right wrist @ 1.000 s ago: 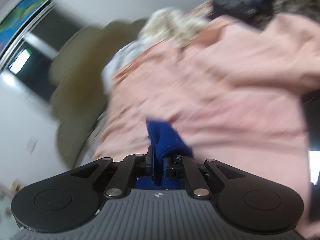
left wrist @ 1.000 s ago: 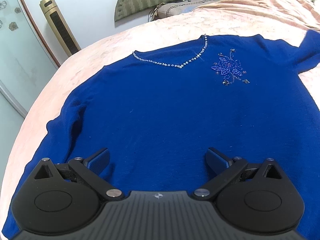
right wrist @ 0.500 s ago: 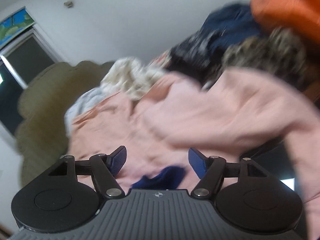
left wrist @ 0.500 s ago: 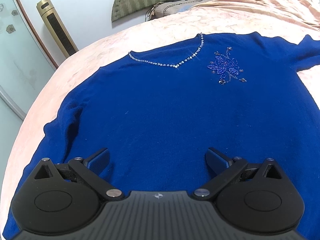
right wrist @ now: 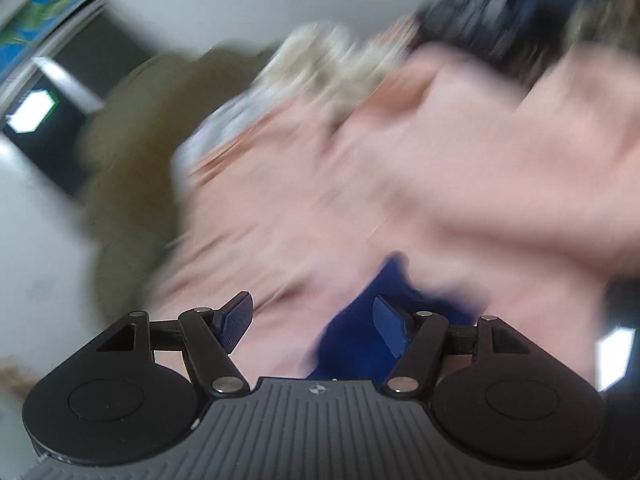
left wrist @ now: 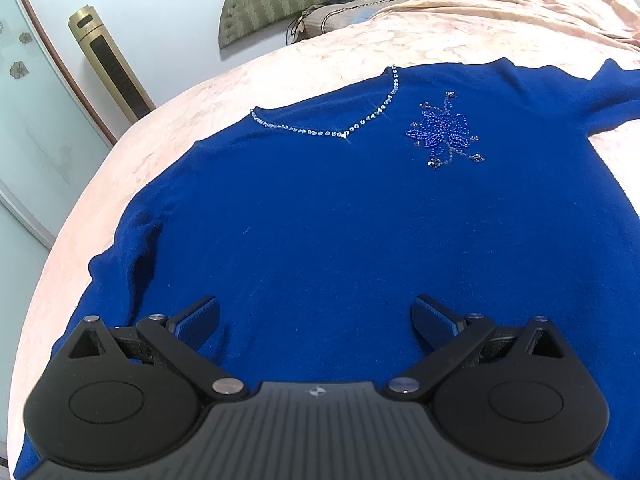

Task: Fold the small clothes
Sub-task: 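Lift the held sleeve up off the bed with the right gripper, then carry the sleeve across the sweater front toward the neckline, right gripper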

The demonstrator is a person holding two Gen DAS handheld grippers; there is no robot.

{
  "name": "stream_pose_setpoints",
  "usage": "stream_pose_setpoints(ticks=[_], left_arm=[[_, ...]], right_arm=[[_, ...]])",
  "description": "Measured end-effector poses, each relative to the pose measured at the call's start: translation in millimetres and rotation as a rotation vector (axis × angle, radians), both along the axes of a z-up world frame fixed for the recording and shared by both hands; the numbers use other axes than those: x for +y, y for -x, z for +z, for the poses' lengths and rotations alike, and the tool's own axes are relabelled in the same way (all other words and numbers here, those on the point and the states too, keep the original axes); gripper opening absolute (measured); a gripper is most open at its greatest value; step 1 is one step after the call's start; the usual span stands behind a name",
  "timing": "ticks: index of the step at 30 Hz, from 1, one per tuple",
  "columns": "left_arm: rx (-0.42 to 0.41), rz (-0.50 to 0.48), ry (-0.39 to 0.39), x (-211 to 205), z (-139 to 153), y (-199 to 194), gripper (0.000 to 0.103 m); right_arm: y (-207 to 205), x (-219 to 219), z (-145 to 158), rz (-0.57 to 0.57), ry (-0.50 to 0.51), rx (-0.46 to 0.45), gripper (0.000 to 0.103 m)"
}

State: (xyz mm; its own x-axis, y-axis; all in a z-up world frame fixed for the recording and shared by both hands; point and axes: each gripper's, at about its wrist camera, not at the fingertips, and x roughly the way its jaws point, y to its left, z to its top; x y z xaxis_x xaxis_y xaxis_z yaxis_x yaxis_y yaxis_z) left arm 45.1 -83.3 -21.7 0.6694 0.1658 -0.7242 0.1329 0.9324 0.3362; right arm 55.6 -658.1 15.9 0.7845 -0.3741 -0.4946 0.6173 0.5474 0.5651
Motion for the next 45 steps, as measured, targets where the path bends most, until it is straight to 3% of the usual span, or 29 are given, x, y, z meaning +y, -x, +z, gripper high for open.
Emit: stream_pose_setpoints(ticks=[2,3,4,6,8,10,12,18,19,20,21,23,24,32,36,40,45], left_arm=[[-0.005,0.002,-0.004,1.5,-0.2,0.4,0.103],[-0.003,0.007,-0.004,2.4,-1.0,-0.8,0.103],[0.002,0.011,0.0,2.8,-1.8,-2.6,0.103],[0.011,0.011,0.013,2.8,-2.3,-5.2,0.103],[0.007,0.003,0.016,1.0,-2.3,-4.8,0.103],[0.002,-0.007,0.006,-2.0,-3.5,-3.1,0.103],[0.002,-0.013,-0.004,-3.7,-4.5,-2.5,0.103],[0.007,-0.005,-0.008,-2.8,-3.2,-2.3,0.103],[0.007,-0.004,-0.01,-2.7,-2.8,-2.5,0.103],[0.005,-0.004,-0.011,-2.9,-2.5,-2.4,0.103],[0.004,-0.005,-0.011,-2.6,-2.1,-2.4,0.103],[0.003,-0.008,-0.009,-1.9,-1.9,-2.1,0.103],[0.003,-0.01,-0.008,-1.3,-2.1,-2.3,0.103],[-0.029,-0.009,0.008,8.7,6.5,-7.3,0.103],[-0.042,0.008,0.013,16.9,9.7,-11.0,0.103],[-0.054,0.033,0.028,28.3,11.6,-16.1,0.103],[-0.043,0.07,0.091,46.4,10.6,-19.3,0.103]], right_arm=[[12.5,5.3,5.1,-0.014,0.031,-0.081,0.071],[19.6,10.8,5.9,-0.001,0.044,-0.124,0.076],[24.6,16.8,6.5,0.006,0.058,-0.131,0.079],[31.4,22.8,4.8,-0.016,0.051,-0.051,0.081],[40.5,17.2,-8.6,-0.034,-0.058,-0.012,0.079],[47.7,8.5,-27.9,0.0,-0.203,-0.07,0.077],[43.0,5.0,-45.5,0.032,-0.282,-0.077,0.074],[12.1,15.6,-57.9,0.075,-0.226,-0.156,0.072],[5.7,13.9,-58.8,0.063,-0.222,-0.15,0.069],[1.7,12.0,-59.9,0.051,-0.228,-0.141,0.057],[-1.6,7.1,-60.5,0.042,-0.248,-0.137,0.037],[-4.3,2.1,-61.6,0.033,-0.285,-0.123,0.01],[-2.9,2.7,-58.6,0.029,-0.278,-0.121,0.009],[9.8,53.3,25.0,0.007,0.186,0.026,0.009],[2.2,117.0,51.4,0.106,0.401,0.086,0.009],[-11.2,195.6,54.9,0.292,0.487,0.091,0.009],[-22.7,290.0,44.5,0.505,0.513,0.093,0.009]])
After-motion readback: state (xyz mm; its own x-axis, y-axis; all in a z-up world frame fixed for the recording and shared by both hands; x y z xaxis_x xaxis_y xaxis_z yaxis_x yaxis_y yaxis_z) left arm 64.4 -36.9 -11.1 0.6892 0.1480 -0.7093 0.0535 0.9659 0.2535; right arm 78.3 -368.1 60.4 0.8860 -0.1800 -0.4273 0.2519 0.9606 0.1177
